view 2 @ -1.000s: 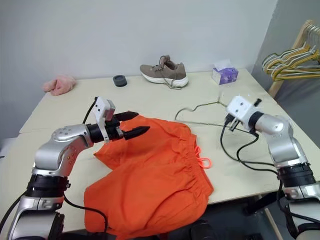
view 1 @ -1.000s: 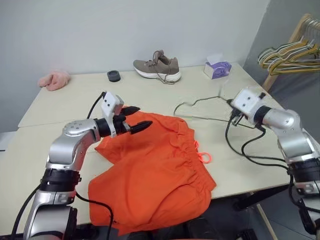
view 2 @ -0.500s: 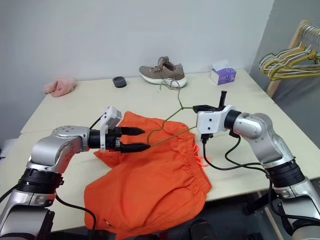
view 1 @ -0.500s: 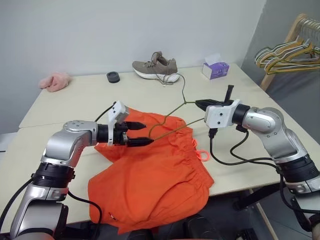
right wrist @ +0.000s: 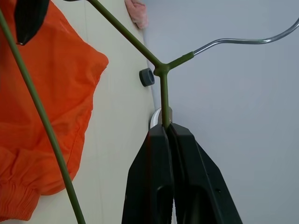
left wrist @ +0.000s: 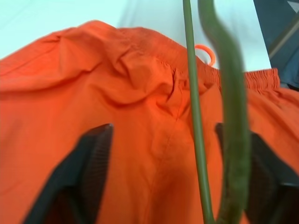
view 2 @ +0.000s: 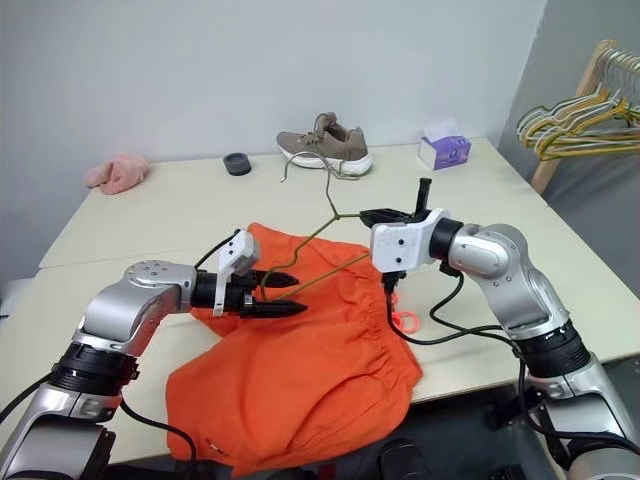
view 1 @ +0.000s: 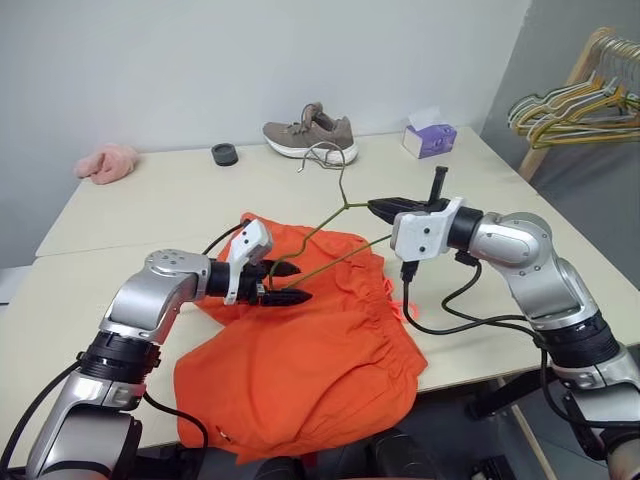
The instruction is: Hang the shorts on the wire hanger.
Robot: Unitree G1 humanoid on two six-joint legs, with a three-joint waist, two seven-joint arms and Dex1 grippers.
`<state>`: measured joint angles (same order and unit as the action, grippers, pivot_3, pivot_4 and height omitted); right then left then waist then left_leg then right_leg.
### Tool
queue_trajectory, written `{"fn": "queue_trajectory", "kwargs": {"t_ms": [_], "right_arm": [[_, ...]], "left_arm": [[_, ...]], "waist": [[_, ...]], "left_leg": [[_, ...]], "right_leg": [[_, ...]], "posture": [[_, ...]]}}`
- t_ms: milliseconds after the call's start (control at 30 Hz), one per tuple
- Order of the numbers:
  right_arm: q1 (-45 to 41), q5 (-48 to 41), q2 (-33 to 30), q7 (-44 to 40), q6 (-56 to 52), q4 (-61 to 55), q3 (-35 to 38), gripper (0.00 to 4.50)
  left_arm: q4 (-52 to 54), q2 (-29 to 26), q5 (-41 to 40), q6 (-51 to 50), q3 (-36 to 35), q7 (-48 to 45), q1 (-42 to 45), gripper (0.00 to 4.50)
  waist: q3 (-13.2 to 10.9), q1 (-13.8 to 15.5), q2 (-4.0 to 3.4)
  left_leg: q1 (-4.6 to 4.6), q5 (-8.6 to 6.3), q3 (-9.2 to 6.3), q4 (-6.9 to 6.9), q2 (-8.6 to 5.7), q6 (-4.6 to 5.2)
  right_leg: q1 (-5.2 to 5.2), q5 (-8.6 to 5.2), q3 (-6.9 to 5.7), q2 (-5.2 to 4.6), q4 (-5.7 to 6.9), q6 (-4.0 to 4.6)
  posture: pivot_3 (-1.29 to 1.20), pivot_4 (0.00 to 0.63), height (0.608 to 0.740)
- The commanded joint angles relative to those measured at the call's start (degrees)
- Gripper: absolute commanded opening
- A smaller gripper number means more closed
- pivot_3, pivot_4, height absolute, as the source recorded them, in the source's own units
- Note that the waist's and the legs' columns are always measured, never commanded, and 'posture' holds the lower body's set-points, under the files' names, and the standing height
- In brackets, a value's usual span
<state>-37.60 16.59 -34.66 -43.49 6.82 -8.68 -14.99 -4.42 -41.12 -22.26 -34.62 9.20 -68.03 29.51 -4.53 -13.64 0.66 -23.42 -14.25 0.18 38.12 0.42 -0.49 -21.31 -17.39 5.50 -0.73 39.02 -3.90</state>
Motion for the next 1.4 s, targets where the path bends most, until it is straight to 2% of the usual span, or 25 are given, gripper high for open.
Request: {"fn": "queue_trajectory", "kwargs": {"t_ms": [33,267,367,467,567,733,833,900,1067,1333,1400], "right_arm": [[-0.8,-1.3,0.7,-0.3,-0.8,-2.7,0.9,0.00],[0.5,-2.2,1.2,-2.3,-3.7,-4.5,0.6,0.00],[1.5,-3.7,1.2,-3.9,-6.0,-6.1,0.6,0.00],[1.9,-4.7,1.0,-4.4,-7.8,-7.3,1.5,0.74],[2.6,-6.4,-0.3,-5.1,-11.7,-9.0,4.0,1.79],[4.7,-13.8,-4.4,-9.1,-29.5,-13.5,10.4,3.51],[7.8,-17.7,-9.0,-13.8,-37.9,-17.1,10.8,4.49],[9.0,-19.9,-11.6,-15.6,-43.8,-19.2,10.0,4.49],[8.2,-20.1,-13.5,-15.4,-49.3,-19.7,6.0,4.49],[5.9,-20.3,-14.7,-17.8,-50.3,-17.4,-1.9,4.49],[5.0,-20.3,-13.7,-18.2,-50.9,-15.6,-4.1,4.11]], "left_arm": [[1.5,0.6,0.4,1.3,-0.3,0.0,0.2,2.29],[1.8,1.3,0.3,1.2,-0.9,0.2,0.0,0.07],[2.2,1.3,0.5,1.3,-0.9,0.3,-0.5,0.03],[2.5,0.7,1.2,1.5,-0.7,0.3,-1.3,0.00],[2.7,-0.3,2.4,2.5,-0.5,0.1,-2.1,0.00],[2.5,-1.8,5.4,6.4,0.0,-0.4,-2.8,0.00],[2.9,-3.0,7.9,10.1,1.1,-1.5,-3.0,0.00],[4.0,-3.3,8.4,11.0,1.5,-2.4,-2.9,0.00],[5.2,-4.2,10.1,13.3,2.8,-4.1,-2.9,0.00],[5.7,-4.8,11.6,15.1,3.4,-5.1,-2.9,0.00],[6.1,-5.0,11.6,15.1,3.3,-5.4,-3.3,0.00]], "waist": [[0.0,-0.1,0.00],[0.0,-0.6,0.00],[0.0,-0.7,0.00],[0.0,-0.7,0.00],[0.0,-0.7,0.00],[0.0,-0.4,0.01],[0.0,-0.5,0.01],[0.0,-0.5,0.01],[0.0,-1.0,0.01],[0.0,-0.9,0.02],[0.0,-0.9,0.03]], "left_leg": [[0.00,0.00,0.00,0.00,0.00,0.00],[0.00,0.00,-0.01,0.00,0.00,0.00],[0.00,0.00,-0.01,0.00,0.00,0.00],[0.00,0.00,-0.03,0.00,0.01,0.00],[0.00,0.00,-0.03,0.01,0.00,0.00],[0.00,0.00,-0.03,0.02,-0.01,0.00],[0.00,0.00,-0.07,0.00,0.00,0.00],[0.00,0.00,-0.08,-0.01,0.00,0.00],[0.02,0.00,0.04,0.00,-0.01,0.01],[0.02,0.00,0.08,0.00,0.00,0.01],[0.02,-0.01,0.06,-0.01,0.01,0.01]], "right_leg": [[0.00,0.00,-0.01,0.00,0.00,0.00],[0.01,0.00,-0.01,0.00,0.01,0.00],[0.01,0.00,0.00,0.00,0.01,0.00],[0.01,0.00,-0.01,0.00,0.02,0.00],[0.01,0.00,-0.01,0.00,0.03,0.00],[0.03,0.00,-0.04,-0.16,0.01,0.00],[0.05,-0.01,-0.05,-0.27,-0.01,0.02],[0.05,-0.02,-0.04,-0.27,-0.01,0.04],[0.04,-0.03,0.01,-0.23,0.00,0.04],[0.02,-0.04,0.02,-0.01,-0.03,0.03],[0.02,-0.04,0.00,-0.01,-0.04,0.03]], "posture": [[-0.24,0.047,0.740],[-0.24,0.049,0.740],[-0.24,0.049,0.740],[-0.24,0.048,0.740],[-0.24,0.048,0.740],[-0.25,0.051,0.740],[-0.25,0.051,0.740],[-0.25,0.051,0.740],[-0.27,0.052,0.740],[-0.26,0.050,0.740],[-0.25,0.049,0.740]]}}
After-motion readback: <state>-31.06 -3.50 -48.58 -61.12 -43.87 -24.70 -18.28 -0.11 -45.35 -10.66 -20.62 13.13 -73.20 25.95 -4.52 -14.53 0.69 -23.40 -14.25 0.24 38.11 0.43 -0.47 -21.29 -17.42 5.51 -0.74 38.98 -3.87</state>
